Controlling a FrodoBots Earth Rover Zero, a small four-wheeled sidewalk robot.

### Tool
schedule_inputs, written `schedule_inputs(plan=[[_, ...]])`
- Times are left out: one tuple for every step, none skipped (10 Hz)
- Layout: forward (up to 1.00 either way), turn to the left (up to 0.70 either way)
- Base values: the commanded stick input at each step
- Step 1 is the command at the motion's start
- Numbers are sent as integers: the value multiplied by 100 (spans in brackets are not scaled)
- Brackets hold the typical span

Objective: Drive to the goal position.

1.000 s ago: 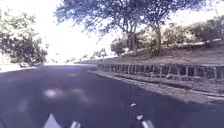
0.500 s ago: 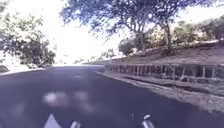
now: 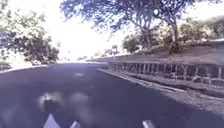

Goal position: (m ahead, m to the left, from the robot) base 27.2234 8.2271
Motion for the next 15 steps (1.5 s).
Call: schedule_inputs(plan=[[70,0],[70,0],[70,0],[70,0],[70,0],[70,0],[70,0],[70,0],[70,0],[70,0],[70,0],[70,0],[70,0],[70,0],[70,0]])
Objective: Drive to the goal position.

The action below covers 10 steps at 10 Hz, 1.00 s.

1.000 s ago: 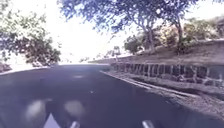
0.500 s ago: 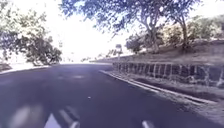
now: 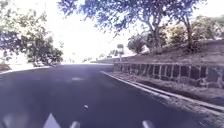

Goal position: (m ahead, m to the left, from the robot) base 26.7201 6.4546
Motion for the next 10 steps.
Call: schedule_inputs(plan=[[70,0],[70,0],[70,0],[70,0],[70,0],[70,0],[70,0],[70,0],[70,0],[70,0]])
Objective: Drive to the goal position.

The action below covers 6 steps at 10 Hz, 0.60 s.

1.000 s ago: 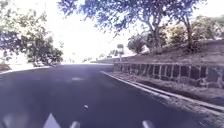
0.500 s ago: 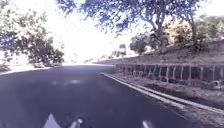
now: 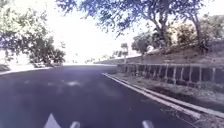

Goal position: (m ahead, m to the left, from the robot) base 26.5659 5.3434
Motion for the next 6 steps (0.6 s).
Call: schedule_inputs(plan=[[70,0],[70,0],[70,0],[70,0],[70,0],[70,0]])
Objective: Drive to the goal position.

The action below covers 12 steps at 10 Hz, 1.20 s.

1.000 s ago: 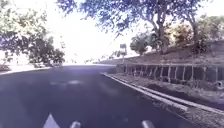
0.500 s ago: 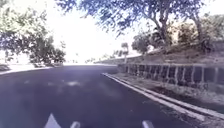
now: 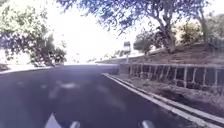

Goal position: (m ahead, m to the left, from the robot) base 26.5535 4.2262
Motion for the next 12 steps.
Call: schedule_inputs(plan=[[70,0],[70,0],[70,0],[70,0],[70,0],[70,0],[70,0],[70,0],[70,0],[70,1],[70,15],[70,29]])
